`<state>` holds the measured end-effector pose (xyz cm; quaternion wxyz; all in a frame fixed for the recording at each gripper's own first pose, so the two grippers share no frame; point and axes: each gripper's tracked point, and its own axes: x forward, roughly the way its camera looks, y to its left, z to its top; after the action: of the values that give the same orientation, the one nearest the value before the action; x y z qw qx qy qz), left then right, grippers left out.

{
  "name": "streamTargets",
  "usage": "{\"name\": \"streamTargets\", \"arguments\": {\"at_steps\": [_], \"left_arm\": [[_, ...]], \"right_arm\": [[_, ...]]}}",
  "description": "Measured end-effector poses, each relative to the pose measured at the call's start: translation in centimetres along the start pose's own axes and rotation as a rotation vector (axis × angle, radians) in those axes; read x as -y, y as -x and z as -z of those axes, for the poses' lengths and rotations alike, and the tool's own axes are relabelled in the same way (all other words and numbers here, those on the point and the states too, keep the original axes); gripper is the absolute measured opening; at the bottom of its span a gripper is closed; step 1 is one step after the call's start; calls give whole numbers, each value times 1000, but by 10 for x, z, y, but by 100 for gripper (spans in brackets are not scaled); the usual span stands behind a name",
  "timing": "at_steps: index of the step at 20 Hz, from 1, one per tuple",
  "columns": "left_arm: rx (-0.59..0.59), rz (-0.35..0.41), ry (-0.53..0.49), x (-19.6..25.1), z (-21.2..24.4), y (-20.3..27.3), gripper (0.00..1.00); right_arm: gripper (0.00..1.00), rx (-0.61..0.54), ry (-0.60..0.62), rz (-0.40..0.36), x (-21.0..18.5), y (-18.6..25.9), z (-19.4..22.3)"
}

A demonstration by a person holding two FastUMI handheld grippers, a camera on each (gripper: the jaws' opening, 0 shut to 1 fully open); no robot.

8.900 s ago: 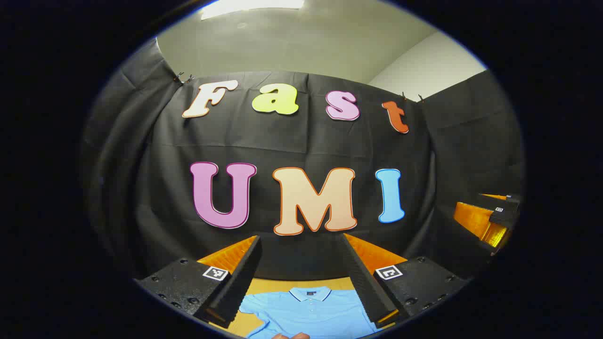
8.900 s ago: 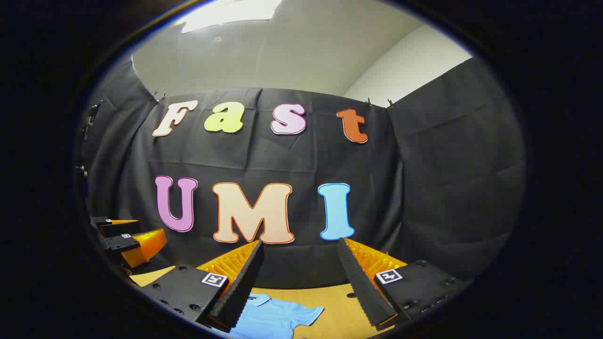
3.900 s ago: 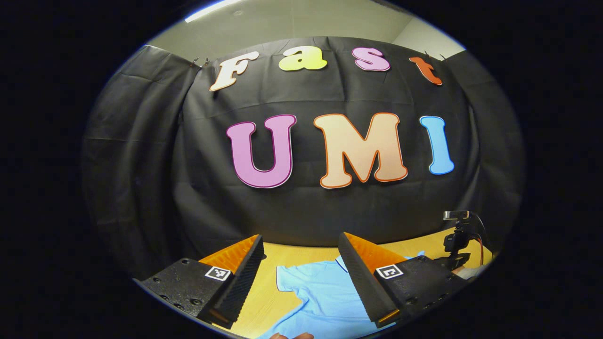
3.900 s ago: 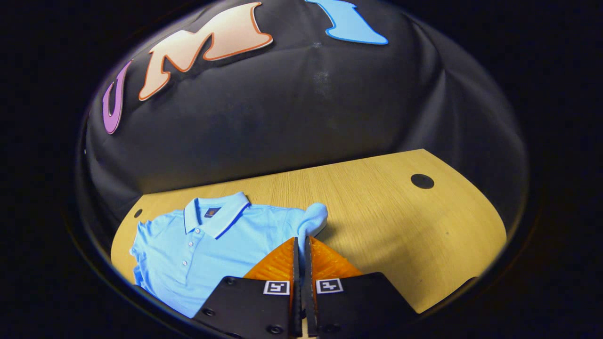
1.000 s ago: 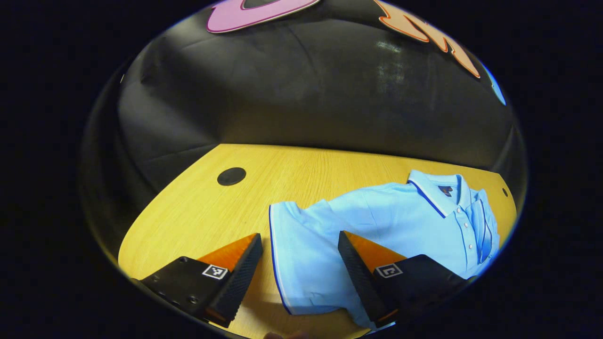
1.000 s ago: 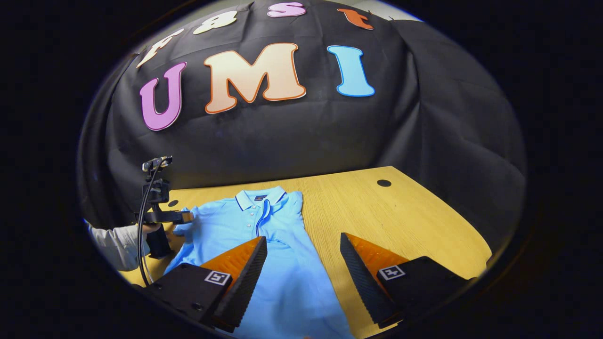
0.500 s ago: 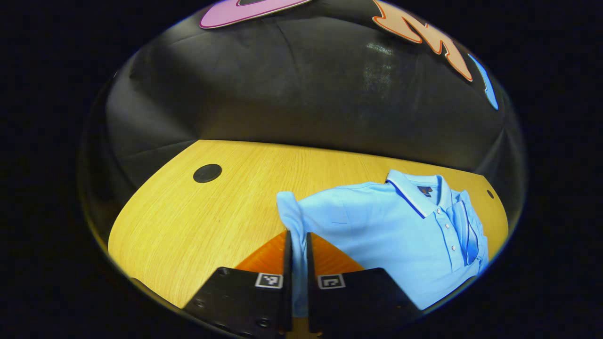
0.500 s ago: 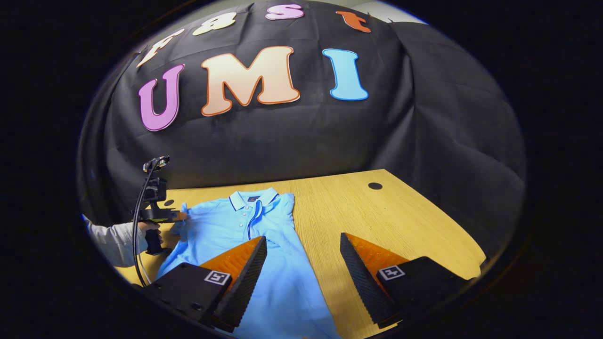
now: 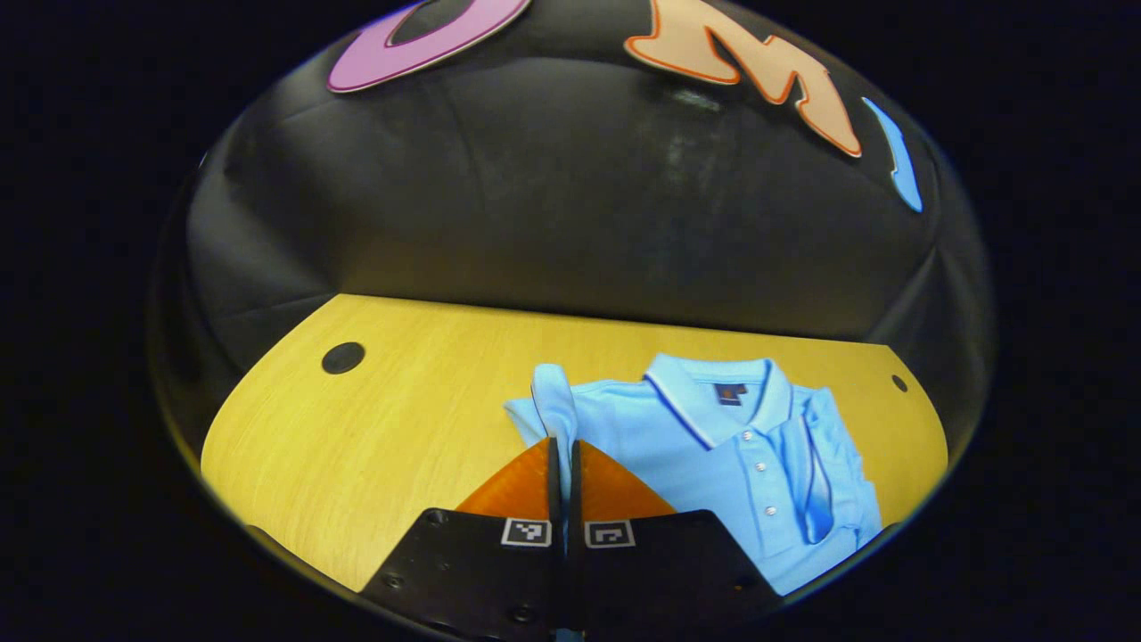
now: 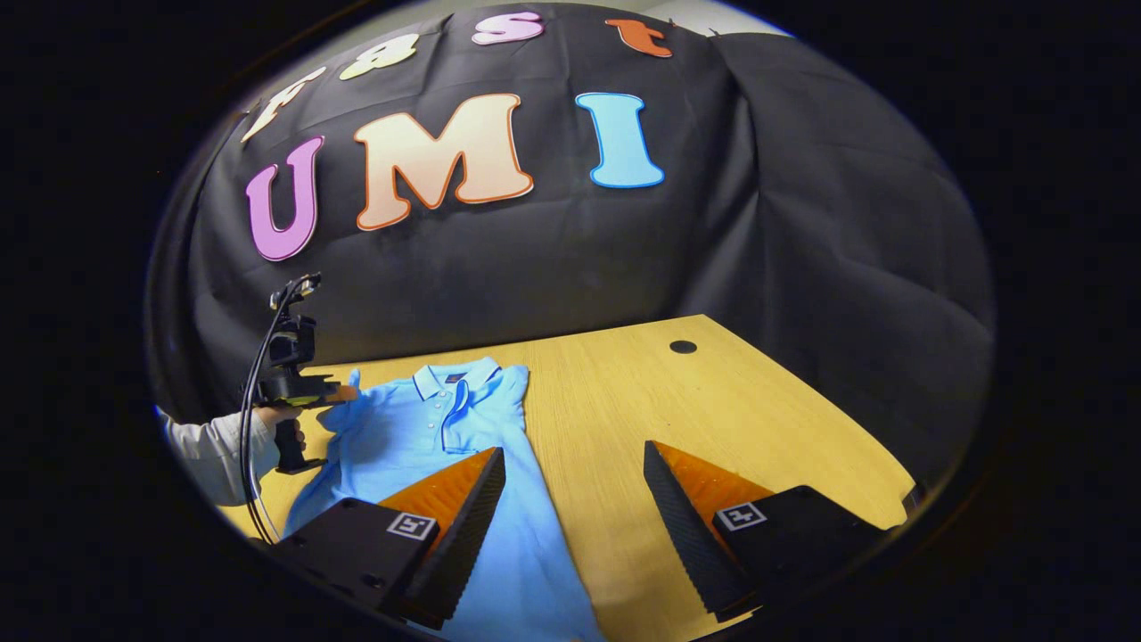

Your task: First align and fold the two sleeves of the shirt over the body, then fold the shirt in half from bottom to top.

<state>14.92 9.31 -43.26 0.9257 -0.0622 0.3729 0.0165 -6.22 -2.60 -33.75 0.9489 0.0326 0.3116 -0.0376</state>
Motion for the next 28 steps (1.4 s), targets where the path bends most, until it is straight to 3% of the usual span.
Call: {"name": "streamTargets", "arguments": {"at_steps": [1,6,7,8,9,10,14,16,17,19,20,22,24,28], "left_arm": [[3,16,-2,12,-1,0,0],[-14,52,-13,50,3,0,0],[-17,56,-24,56,5,0,0],[-19,61,-33,64,7,0,0],[-20,64,-43,69,8,-1,0],[-17,65,-51,74,8,-2,0],[-12,50,-59,89,12,-1,0],[-15,93,-48,103,8,11,14],[-5,103,-53,107,6,13,43],[21,98,-71,111,-4,25,99],[35,98,-74,114,-10,35,94],[60,95,-74,117,-20,59,95],[88,81,-81,118,-29,87,95],[147,50,-93,114,-39,142,95]], "right_arm": [[93,6,1,4,5,-1,-2],[98,7,-18,10,24,0,-3],[93,8,-16,11,28,0,-3],[98,9,-16,14,31,-1,-3],[93,12,-19,13,33,-1,-5],[98,11,-24,10,35,-2,-4],[93,15,-30,-3,43,-7,-9],[93,18,-33,-17,44,-10,-12],[98,19,-34,-26,44,-12,-13],[93,18,-31,-48,43,-15,-14],[93,16,-22,-58,43,-16,-15],[98,28,-7,-89,42,-19,-24],[93,47,-5,-121,42,-20,-37],[93,74,-15,-174,43,-20,-50]]}}
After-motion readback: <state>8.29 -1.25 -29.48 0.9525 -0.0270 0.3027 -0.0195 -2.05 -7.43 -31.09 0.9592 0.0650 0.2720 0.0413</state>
